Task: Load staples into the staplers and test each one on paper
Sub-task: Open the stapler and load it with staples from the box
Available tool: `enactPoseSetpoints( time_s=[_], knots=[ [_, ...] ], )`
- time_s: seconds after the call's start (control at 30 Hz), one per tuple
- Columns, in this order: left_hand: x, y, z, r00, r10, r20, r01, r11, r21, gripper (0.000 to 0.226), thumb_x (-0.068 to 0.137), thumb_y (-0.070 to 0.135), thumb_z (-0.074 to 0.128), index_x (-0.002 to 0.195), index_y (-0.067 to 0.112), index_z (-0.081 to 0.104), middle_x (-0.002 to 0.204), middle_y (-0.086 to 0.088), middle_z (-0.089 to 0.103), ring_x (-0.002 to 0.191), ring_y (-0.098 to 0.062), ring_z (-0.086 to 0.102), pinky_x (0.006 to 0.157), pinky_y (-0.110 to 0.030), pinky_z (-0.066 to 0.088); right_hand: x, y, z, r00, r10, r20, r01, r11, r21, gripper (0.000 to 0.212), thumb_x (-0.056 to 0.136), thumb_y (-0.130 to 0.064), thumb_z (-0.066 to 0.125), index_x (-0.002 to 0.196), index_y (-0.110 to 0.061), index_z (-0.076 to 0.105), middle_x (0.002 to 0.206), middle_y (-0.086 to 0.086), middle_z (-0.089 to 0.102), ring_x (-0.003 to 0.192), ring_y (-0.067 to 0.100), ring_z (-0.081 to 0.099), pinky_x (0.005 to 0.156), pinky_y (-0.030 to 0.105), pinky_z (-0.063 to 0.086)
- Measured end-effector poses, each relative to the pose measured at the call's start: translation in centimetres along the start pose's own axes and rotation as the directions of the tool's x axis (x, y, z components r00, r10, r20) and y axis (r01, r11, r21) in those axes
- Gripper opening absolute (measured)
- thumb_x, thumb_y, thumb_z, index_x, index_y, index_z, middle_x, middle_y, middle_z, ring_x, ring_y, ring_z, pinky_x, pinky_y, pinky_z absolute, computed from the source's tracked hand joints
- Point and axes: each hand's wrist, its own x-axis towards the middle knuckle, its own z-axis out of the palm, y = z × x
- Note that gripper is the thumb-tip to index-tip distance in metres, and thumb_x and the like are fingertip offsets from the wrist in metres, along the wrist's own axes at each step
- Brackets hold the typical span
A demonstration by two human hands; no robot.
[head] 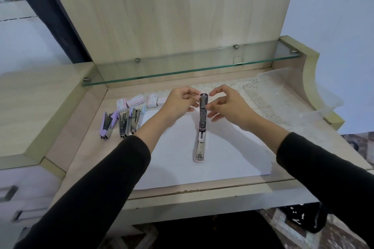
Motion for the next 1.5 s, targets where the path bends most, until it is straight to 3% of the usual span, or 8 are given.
enactPoseSetpoints(
  time_s=[0.2,0.33,0.43,0.53,0.7,0.87,1.2,1.5],
  knots=[
    [-0.6,0.0,0.4,0.989,0.046,-0.137,-0.012,0.970,0.241,0.017,0.079,0.033,0.070,0.087,0.021,0.062,0.078,0.007,0.061,0.078,-0.014,0.058,0.073,-0.030,0.050,0.2,1.2,-0.2,0.995,-0.042,-0.087,0.039,0.998,-0.043,0.033,0.082,0.006,0.059,0.109,-0.014,0.057,0.059,0.011,0.059,0.046,0.012,0.060,0.058,0.028,0.058],
    [-4.0,0.4,0.2,0.984,-0.099,0.146,-0.018,0.769,0.639,0.041,0.068,0.050,0.072,0.094,0.020,0.063,0.086,0.008,0.061,0.081,-0.010,0.056,0.070,-0.025,0.045,-0.2,2.7,-0.8,0.989,-0.019,-0.150,0.014,0.999,-0.035,0.026,0.081,0.003,0.062,0.103,-0.011,0.064,0.051,0.002,0.063,0.048,0.012,0.064,0.069,0.030,0.057],
    [-5.7,-0.4,0.0,0.965,-0.092,0.246,-0.147,0.588,0.795,0.028,0.074,0.028,0.071,0.099,0.017,0.064,0.096,0.002,0.064,0.084,-0.015,0.058,0.072,-0.027,0.047,-0.7,3.0,-1.6,0.992,0.030,-0.120,-0.034,0.999,-0.029,0.020,0.079,0.001,0.064,0.088,-0.015,0.058,0.056,0.006,0.066,0.060,0.026,0.068,0.077,0.040,0.055],
    [-6.2,-0.9,-1.2,0.969,-0.021,0.247,-0.193,0.562,0.804,0.022,0.078,0.013,0.062,0.099,0.018,0.066,0.095,0.003,0.064,0.074,-0.008,0.050,0.064,-0.019,0.039,-1.6,2.8,-3.0,0.998,0.058,-0.030,-0.062,0.984,-0.166,0.020,0.074,0.002,0.067,0.073,-0.014,0.056,0.065,0.012,0.064,0.065,0.028,0.064,0.074,0.037,0.051],
    [-6.6,-1.5,-2.4,0.959,0.029,0.283,-0.239,0.622,0.745,0.021,0.079,0.021,0.068,0.100,0.022,0.067,0.096,0.005,0.065,0.087,-0.013,0.058,0.082,-0.032,0.048,-3.7,2.7,-3.9,0.997,0.018,0.073,0.025,0.833,-0.552,0.016,0.066,-0.013,0.078,0.063,-0.018,0.063,0.052,-0.015,0.057,0.050,-0.008,0.051,0.053,0.006,0.039],
    [-6.8,-1.4,-0.9,0.919,0.206,0.336,-0.376,0.712,0.593,0.031,0.079,0.028,0.069,0.110,0.027,0.064,0.101,0.008,0.063,0.088,-0.007,0.057,0.085,-0.029,0.047,-4.2,3.3,-3.6,0.995,-0.057,0.087,0.097,0.810,-0.578,0.015,0.067,-0.011,0.074,0.081,-0.016,0.071,0.070,-0.010,0.061,0.052,-0.010,0.051,0.054,0.005,0.039],
    [-4.8,-2.0,1.6,0.804,0.308,0.508,-0.582,0.578,0.571,0.031,0.085,0.014,0.062,0.112,0.028,0.065,0.097,0.006,0.067,0.088,-0.011,0.055,0.073,-0.008,0.033,-4.0,5.1,-3.8,0.969,-0.217,0.113,0.240,0.747,-0.620,0.023,0.066,-0.025,0.080,0.087,-0.019,0.075,0.072,-0.019,0.051,0.069,-0.017,0.048,0.057,0.010,0.027],
    [-4.3,-2.9,1.5,0.741,0.409,0.532,-0.669,0.515,0.536,0.026,0.080,0.019,0.059,0.103,0.018,0.070,0.089,0.002,0.070,0.083,-0.007,0.050,0.075,-0.013,0.037,-4.1,5.3,-3.9,0.958,-0.252,0.137,0.279,0.707,-0.650,0.019,0.071,-0.024,0.076,0.090,-0.020,0.074,0.070,-0.019,0.047,0.054,-0.006,0.042,0.059,0.023,0.031]
  ],
)
